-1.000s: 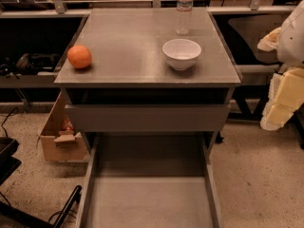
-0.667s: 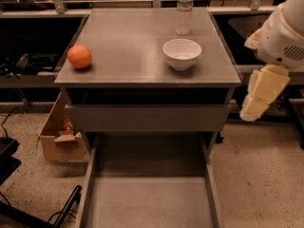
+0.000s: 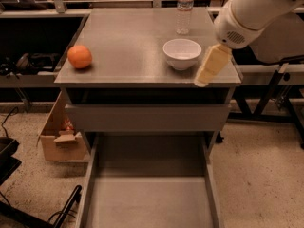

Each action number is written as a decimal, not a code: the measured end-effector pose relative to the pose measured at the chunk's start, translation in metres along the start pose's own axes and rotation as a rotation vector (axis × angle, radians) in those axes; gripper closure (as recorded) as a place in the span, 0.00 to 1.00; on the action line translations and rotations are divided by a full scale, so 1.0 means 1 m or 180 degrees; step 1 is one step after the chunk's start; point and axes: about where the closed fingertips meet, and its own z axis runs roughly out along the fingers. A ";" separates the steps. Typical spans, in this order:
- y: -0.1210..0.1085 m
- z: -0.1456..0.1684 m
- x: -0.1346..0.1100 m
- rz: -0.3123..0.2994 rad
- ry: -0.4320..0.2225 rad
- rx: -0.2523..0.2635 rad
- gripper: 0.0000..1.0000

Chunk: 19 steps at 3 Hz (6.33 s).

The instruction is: Place orange into middle drawer

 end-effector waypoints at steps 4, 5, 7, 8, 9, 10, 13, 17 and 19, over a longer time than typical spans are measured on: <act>-0.013 0.062 -0.123 0.0326 -0.0976 -0.0310 0.00; -0.021 0.096 -0.165 0.0293 -0.1415 -0.0421 0.00; -0.004 0.152 -0.249 0.0052 -0.1843 -0.0737 0.00; -0.001 0.191 -0.269 0.0055 -0.1783 -0.0766 0.00; 0.000 0.220 -0.288 0.0089 -0.1825 -0.0814 0.00; 0.007 0.230 -0.309 0.0100 -0.1962 -0.0883 0.00; 0.048 0.250 -0.343 0.0061 -0.1961 -0.1232 0.33; 0.061 0.271 -0.350 0.0160 -0.1933 -0.1373 1.00; 0.064 0.209 -0.335 0.0066 -0.1524 -0.1039 1.00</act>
Offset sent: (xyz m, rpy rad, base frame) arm 0.0546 0.1192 0.0151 0.4189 0.0600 0.0421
